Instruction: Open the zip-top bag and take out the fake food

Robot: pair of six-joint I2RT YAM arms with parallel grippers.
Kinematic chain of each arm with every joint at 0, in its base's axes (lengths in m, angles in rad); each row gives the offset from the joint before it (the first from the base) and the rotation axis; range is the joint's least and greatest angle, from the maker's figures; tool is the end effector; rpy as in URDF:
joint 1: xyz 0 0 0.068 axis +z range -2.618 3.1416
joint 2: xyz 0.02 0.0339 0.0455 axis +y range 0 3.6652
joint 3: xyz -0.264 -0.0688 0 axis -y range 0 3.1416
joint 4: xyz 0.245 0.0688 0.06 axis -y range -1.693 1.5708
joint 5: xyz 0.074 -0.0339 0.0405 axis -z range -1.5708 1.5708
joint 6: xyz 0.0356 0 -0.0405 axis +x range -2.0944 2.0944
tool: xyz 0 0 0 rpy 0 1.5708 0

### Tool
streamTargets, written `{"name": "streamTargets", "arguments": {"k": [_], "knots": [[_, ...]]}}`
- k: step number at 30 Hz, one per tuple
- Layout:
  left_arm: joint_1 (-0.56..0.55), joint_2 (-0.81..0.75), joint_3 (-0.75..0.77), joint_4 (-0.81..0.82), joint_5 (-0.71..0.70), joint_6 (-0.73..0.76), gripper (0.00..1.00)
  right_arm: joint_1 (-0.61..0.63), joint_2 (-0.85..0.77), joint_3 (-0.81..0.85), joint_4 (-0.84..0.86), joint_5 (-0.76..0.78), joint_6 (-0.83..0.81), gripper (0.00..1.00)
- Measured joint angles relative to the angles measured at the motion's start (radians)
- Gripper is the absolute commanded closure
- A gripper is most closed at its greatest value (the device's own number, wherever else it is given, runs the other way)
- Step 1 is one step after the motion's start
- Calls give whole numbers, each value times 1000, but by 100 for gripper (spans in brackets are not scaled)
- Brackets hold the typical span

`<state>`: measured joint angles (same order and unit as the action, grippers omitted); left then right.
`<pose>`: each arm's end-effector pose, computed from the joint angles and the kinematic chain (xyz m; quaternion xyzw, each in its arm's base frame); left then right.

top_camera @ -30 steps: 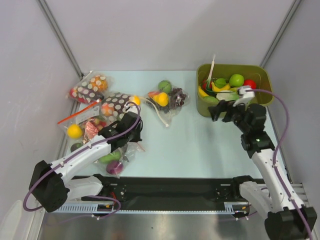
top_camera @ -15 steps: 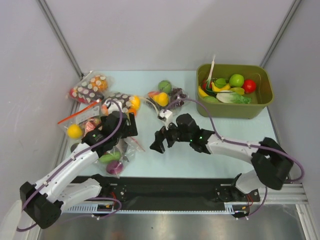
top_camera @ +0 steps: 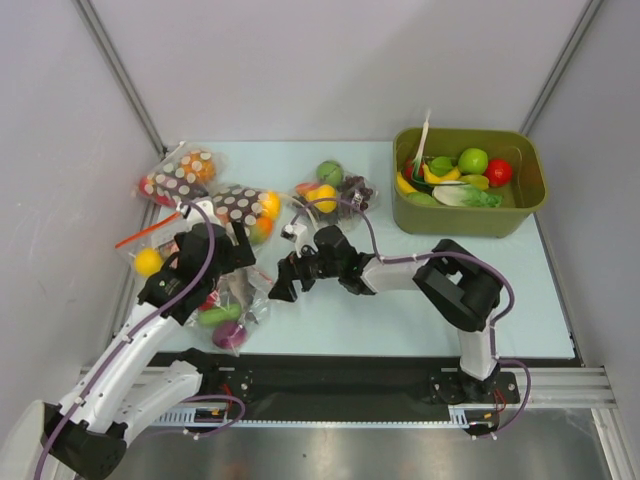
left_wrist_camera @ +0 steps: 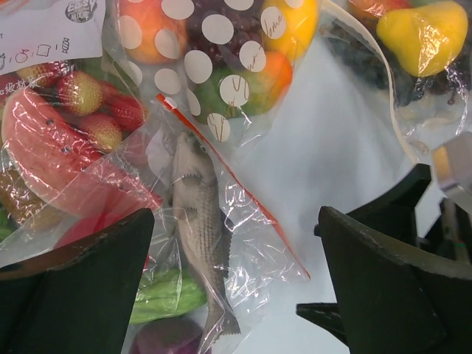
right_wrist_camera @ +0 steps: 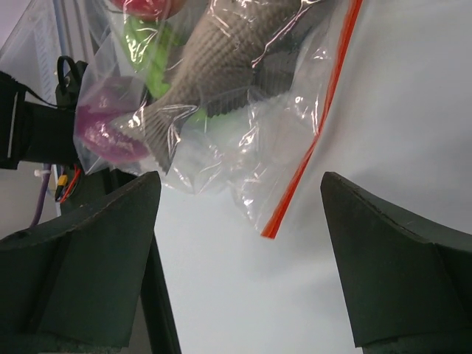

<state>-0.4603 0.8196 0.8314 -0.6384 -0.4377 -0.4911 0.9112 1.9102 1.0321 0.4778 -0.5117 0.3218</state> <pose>0.1591 -0.0621 0.3070 -0.1121 0.8678 -0.0314 0.4832 0.2358 0.3325 0.1713 -0.3680 0.7311 0.4811 0.3141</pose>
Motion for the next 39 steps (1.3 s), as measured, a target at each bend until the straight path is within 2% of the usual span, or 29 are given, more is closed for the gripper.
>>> {"name": "streamTargets", "arguments": {"k": [6,12,14,15,16,18,19,22,28,39], "knots": [[21,-14,-9,1,30,14,0,12,109,90,-4,6,6,7],[55,-24,-21,12,80,23,0,47,171,147,-42,24,-10,14],[64,-27,-23,19,94,23,0,58,178,148,-55,26,-13,25],[68,-29,-25,23,100,23,0,62,180,148,-62,27,-15,34],[70,-31,-26,24,105,23,0,65,181,148,-66,27,-18,47],[72,-33,-29,27,112,26,0,69,181,150,-71,22,-21,61],[73,-35,-31,29,116,28,0,69,181,150,-75,21,-18,79],[75,-35,-33,31,128,31,0,68,180,150,-82,5,-13,100],[75,-48,-37,39,140,47,0,53,105,98,-132,11,-37,100],[77,-56,-112,183,252,46,0,-25,-395,-76,-369,105,-236,100]]}}
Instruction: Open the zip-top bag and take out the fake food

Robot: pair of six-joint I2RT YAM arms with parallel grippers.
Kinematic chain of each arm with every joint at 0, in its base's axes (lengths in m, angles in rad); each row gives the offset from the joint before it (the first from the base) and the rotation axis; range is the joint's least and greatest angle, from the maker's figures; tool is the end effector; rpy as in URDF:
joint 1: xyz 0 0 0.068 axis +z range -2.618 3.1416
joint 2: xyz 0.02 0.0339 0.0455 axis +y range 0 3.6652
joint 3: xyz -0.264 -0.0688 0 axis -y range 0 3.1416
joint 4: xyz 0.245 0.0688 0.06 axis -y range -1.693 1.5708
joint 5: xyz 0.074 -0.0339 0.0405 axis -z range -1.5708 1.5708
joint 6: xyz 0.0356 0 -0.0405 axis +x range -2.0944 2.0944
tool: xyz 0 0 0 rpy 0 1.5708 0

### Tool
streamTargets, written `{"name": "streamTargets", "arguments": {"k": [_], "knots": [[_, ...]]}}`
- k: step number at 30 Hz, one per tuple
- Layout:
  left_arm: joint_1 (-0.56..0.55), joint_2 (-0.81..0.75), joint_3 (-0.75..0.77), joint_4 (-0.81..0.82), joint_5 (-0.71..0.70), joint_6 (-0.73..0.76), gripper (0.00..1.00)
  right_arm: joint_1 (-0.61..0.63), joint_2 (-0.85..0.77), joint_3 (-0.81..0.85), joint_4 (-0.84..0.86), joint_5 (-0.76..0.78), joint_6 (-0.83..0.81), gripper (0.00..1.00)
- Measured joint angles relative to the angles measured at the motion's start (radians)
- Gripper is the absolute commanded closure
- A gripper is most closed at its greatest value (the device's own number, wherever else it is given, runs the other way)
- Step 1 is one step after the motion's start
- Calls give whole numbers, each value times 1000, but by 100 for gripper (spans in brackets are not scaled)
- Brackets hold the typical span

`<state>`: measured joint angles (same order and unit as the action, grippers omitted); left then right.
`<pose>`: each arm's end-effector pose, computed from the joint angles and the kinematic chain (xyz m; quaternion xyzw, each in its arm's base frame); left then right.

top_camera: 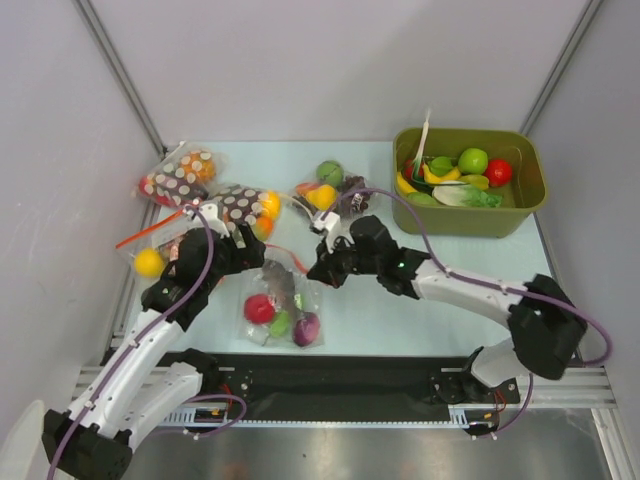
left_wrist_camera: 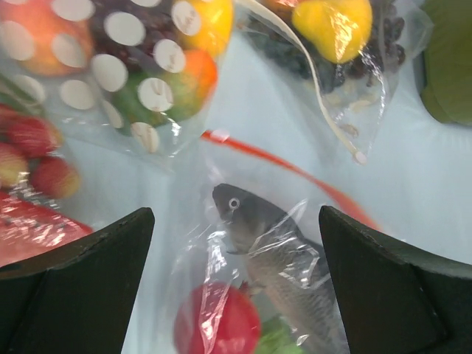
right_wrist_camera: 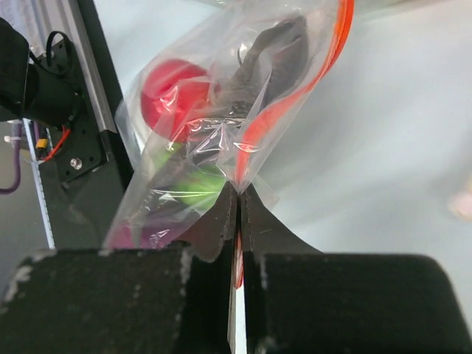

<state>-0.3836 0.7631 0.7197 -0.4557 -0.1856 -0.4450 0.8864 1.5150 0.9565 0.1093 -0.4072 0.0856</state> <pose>0.1622 -0.0584 0.2931 -0.0736 0.8543 -0.1317 0.4974 0.2046 0.2731 0.2518 -0.4223 0.7218 0.3947 0.3806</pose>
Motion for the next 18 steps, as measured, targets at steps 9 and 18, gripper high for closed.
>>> {"name": "streamTargets", "arguments": {"k": [9,18], "knots": [[0,60,-145,257,176,-10,0,-123,-261,-183,-74,29,-69,100],[0,140,-238,507,311,-27,0,-158,-397,-263,-98,25,-87,100]]}}
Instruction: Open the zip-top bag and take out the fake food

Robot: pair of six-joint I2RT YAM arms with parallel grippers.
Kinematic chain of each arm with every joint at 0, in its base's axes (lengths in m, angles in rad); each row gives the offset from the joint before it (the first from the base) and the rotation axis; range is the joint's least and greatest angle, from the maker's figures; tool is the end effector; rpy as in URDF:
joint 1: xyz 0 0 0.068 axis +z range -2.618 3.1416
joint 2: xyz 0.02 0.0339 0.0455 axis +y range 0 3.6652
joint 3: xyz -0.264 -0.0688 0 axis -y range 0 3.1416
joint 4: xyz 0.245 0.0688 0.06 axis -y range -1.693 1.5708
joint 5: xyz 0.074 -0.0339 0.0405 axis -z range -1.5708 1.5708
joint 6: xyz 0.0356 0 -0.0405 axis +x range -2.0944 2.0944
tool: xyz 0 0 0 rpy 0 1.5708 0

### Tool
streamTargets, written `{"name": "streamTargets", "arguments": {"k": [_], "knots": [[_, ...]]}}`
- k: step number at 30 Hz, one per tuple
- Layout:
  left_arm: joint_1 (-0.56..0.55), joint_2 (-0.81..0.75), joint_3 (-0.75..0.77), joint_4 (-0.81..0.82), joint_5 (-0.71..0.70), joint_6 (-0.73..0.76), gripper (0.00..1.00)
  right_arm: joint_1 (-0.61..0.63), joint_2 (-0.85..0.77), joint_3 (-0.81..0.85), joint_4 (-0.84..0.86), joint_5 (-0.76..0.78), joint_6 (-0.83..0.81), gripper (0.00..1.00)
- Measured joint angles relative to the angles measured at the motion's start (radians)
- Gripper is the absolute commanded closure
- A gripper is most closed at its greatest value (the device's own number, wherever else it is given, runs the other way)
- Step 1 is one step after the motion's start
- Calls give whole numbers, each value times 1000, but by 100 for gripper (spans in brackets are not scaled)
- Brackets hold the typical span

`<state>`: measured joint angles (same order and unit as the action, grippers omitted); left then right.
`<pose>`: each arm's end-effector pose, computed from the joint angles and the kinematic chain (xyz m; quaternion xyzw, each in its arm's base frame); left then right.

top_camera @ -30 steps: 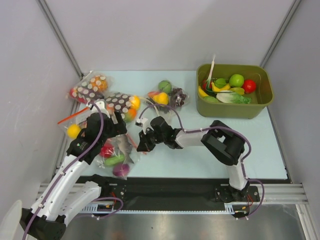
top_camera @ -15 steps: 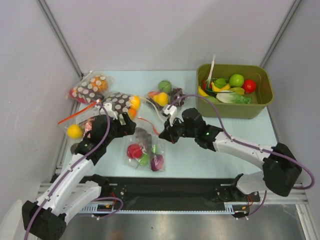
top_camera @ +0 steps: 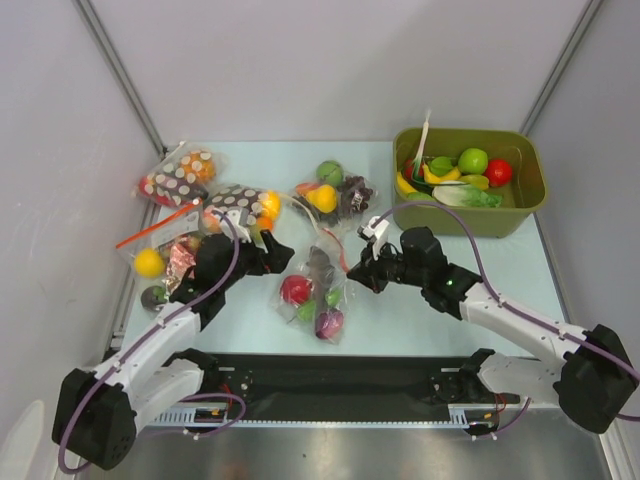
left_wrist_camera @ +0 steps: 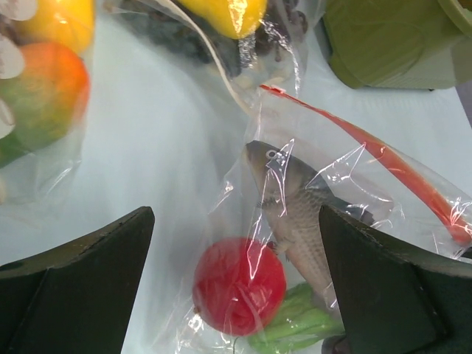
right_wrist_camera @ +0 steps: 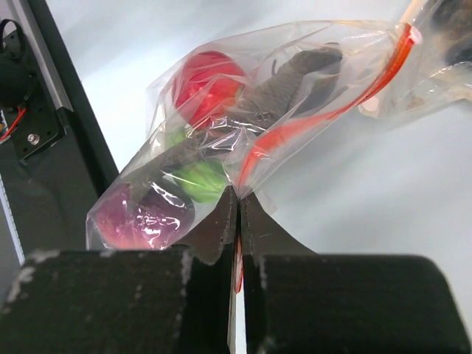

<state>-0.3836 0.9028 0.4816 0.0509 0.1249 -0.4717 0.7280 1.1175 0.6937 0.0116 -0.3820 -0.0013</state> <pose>0.1898 -0.0814 0.2358 -0.0010 0.8243 -0.2807 0.4916 0.1781 0.1766 0.2619 -0.3901 0.7305 0.3395 0.4459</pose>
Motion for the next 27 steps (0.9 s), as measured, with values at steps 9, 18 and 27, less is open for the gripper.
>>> {"name": "streamTargets", "arguments": {"k": [9,18,27], "knots": [[0,212,-16,206,123,2,0,-7,-29,-74,32,-45,16,100],[0,414,-17,416,286,-23,1,-14,-82,-95,43,-71,31,100],[1,562,-2,514,402,-71,24,-34,-115,-122,42,-77,35,100]]}}
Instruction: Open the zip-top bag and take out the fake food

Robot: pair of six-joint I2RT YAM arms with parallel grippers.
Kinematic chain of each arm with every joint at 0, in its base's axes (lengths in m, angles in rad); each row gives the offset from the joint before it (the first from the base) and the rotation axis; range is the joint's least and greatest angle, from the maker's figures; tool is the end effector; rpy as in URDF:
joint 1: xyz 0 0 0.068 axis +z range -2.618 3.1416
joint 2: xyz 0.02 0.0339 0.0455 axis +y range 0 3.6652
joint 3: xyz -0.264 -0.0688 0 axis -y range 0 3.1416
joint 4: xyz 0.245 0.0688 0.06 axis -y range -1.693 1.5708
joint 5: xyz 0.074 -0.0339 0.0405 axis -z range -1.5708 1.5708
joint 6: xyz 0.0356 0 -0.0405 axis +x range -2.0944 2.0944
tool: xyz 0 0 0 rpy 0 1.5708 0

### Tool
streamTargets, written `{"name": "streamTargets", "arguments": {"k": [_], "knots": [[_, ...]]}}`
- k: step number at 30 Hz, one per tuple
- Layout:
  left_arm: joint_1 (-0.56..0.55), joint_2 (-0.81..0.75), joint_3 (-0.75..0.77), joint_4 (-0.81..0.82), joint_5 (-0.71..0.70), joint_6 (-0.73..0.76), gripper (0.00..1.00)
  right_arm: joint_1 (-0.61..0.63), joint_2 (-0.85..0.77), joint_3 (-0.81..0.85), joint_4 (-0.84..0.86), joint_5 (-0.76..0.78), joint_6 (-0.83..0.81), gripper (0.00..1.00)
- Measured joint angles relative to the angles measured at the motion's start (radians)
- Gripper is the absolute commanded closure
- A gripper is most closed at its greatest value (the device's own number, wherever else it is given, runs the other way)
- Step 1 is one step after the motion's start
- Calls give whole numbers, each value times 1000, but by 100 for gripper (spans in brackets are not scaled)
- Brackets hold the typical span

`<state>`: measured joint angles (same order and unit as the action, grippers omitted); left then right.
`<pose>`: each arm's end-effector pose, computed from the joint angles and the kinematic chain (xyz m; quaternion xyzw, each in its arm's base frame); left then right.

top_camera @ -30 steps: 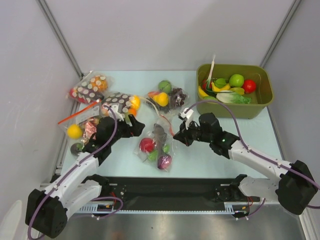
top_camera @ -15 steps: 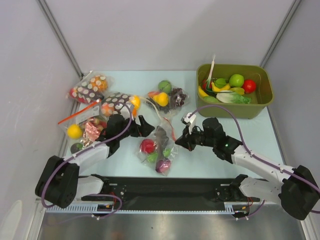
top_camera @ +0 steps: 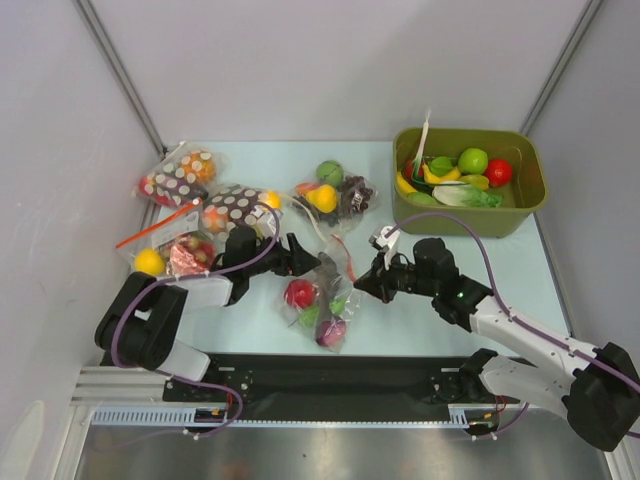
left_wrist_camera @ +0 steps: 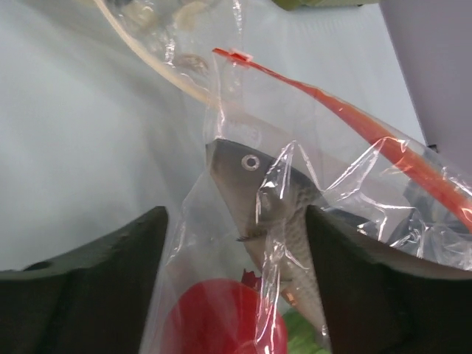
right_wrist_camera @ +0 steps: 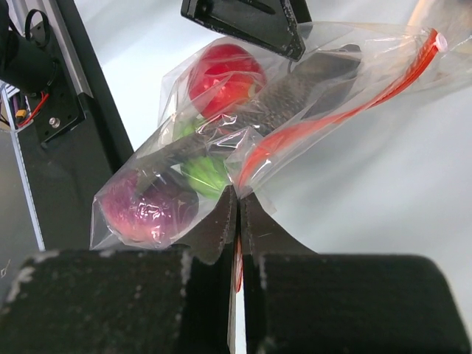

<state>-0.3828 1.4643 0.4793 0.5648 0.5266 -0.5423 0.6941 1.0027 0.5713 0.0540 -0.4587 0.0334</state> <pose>0.2466 -0.1186 0.1623 0.0766 0.8188 -0.4298 0.3727 0.1621 0.1555 0.2491 -0.3821 0.7205 0.3704 0.4445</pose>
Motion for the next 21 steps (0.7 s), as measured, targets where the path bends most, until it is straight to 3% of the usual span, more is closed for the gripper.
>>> {"name": "streamTargets", "arguments": {"k": [2,4,5,7,8,10,13,15,17,21], "knots": [[0,21,0,35,31,-15,33,-6,-5,-3,-2,-3,0,100],[0,39,-1,84,63,-42,48,-15,-10,-6,-2,-3,0,100],[0,44,-4,112,80,-52,61,-20,-13,-8,-3,-3,0,100],[0,47,-11,156,110,-75,75,-31,-19,-12,-5,-2,0,100],[0,48,-14,177,125,-87,88,-35,-21,-14,-5,-2,0,100],[0,48,-19,211,149,-99,100,-43,-23,-16,-12,6,1,100],[0,45,-32,253,175,-112,100,-45,-19,-16,-24,22,8,92],[0,29,-49,270,187,-113,100,-46,-10,-16,-27,34,22,75],[0,-3,-68,279,194,-108,100,-48,0,-18,-29,46,31,67],[-6,-94,-100,271,208,-63,100,-53,2,-18,-36,61,46,41]]}}
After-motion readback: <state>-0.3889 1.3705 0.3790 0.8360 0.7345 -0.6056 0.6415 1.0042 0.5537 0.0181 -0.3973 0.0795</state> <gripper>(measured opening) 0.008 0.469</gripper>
